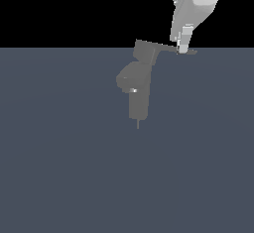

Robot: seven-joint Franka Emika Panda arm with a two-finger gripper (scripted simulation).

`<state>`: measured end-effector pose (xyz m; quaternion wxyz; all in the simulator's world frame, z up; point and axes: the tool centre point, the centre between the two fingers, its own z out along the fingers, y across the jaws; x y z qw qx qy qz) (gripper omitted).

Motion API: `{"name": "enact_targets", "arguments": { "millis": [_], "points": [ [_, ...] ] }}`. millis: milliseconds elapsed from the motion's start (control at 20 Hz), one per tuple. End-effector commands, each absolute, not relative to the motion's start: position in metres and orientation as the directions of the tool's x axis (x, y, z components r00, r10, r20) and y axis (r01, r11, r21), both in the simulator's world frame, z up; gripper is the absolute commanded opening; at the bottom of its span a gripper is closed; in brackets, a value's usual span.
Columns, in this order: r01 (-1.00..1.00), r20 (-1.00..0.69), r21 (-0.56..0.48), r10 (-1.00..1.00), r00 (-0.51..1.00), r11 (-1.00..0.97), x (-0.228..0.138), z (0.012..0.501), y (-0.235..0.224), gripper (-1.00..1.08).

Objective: Turn on the faucet by rotating a designated handle.

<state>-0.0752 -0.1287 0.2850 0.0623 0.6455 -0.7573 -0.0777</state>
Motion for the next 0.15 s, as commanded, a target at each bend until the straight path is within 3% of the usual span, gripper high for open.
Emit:
{"name": "enact_targets", "arguments": {
  "millis": [0,100],
  "points": [
    [-0.963,-0.001,0.196,-0.982,-0.188,0.184,-0.0746,0.2839,-0.151,-1.0],
    [-0.963,-0.001,0.196,-0.982,-0.188,0.184,-0.0732,0.2836,-0.1538,-1.0]
  ]
}}
